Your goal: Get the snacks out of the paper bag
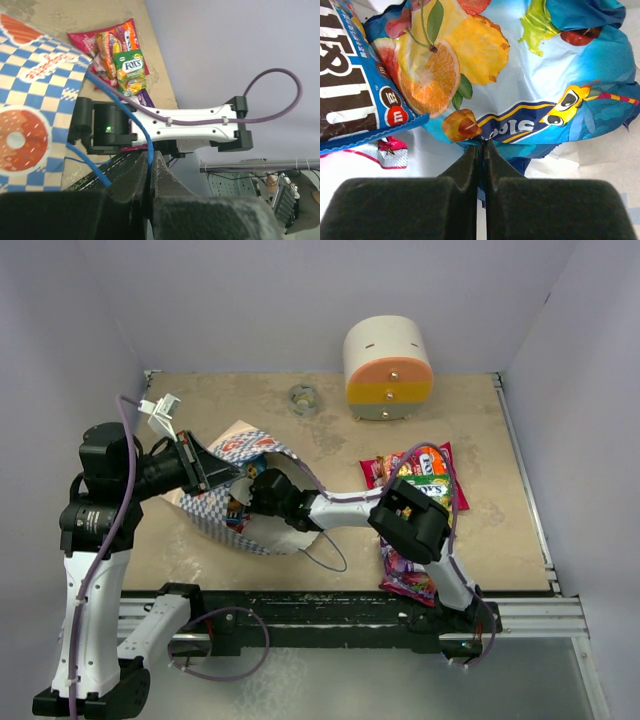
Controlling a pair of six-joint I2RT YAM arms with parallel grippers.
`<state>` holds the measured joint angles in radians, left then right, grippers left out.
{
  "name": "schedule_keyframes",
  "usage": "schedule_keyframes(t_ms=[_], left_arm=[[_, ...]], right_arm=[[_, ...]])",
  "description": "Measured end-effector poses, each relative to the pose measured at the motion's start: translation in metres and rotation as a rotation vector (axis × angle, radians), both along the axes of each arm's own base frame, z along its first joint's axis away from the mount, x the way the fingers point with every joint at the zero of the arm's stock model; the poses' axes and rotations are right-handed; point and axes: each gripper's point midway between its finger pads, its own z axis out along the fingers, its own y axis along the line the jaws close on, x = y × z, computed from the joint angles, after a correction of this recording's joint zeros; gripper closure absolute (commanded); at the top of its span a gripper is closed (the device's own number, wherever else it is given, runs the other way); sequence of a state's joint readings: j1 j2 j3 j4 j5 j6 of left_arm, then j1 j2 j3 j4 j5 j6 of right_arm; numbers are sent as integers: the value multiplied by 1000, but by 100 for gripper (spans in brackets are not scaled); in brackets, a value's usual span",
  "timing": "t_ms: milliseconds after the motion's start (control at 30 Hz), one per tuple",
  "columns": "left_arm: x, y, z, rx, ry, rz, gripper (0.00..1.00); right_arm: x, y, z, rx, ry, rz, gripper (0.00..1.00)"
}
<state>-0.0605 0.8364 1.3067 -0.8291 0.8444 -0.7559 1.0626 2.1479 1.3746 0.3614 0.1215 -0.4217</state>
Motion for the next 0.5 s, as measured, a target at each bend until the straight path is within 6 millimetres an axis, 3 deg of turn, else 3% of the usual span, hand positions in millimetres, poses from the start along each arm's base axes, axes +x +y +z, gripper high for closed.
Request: schedule_keyframes(t_ms=[300,500], left_arm=[[7,13,-13,59,20,107,100],[10,19,-13,77,4,161,100]], right_arm=[[-15,-29,43,19,71,-48,100],[-38,-58,50,16,157,-78,100]])
